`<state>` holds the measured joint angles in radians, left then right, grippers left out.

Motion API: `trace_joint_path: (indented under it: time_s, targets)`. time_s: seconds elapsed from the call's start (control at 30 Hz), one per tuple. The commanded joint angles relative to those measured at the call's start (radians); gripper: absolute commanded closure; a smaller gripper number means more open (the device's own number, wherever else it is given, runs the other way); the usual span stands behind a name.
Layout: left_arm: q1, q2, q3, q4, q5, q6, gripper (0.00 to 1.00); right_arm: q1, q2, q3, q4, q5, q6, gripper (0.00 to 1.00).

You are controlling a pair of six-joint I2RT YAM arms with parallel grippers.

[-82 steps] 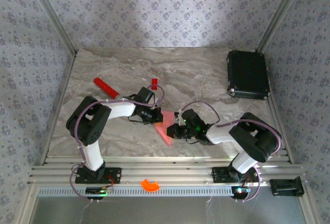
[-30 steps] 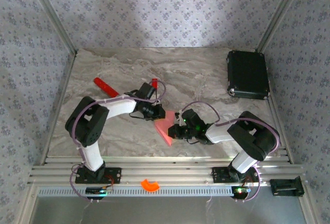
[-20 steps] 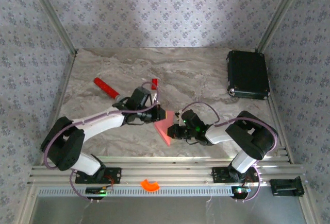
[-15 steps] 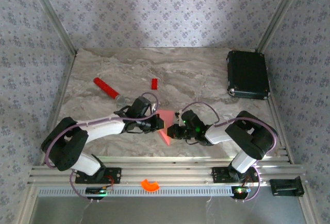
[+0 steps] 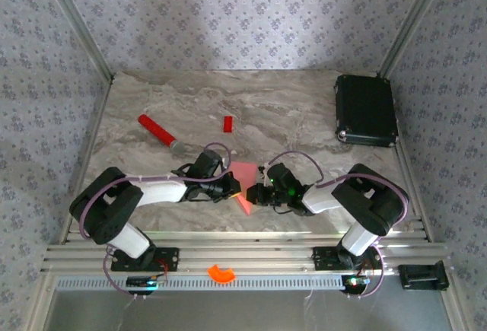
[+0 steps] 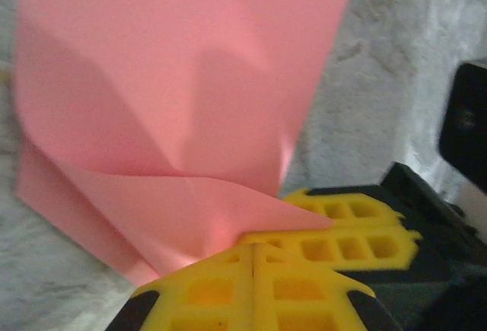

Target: Fold a paper plane with a square sheet of paper (pick it up from the middle)

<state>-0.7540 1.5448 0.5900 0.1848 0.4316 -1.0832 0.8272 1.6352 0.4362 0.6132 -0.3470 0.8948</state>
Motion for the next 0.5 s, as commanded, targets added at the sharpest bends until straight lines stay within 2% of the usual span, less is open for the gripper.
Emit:
trace_joint_path:
  time_s: [0.0,0.2,0.37,0.47]
  targets:
    - [-0.006,0.026,-0.007,-0.096,-0.062,0.04,0.95,0.026,0.058,-0.019,-0.036,0.038,0.011,1.0]
    - [-0.004,-0.003,-0.006,-0.229,-0.126,0.095,0.96,0.028,0.062,-0.021,-0.035,0.038,0.014,1.0]
    - [-0.006,-0.083,0.093,-0.301,-0.109,0.139,0.94,0.029,0.062,-0.022,-0.035,0.043,0.016,1.0]
    - [-0.008,-0.083,0.132,-0.281,-0.075,0.144,0.93,0.029,0.064,-0.021,-0.033,0.046,0.019,0.99]
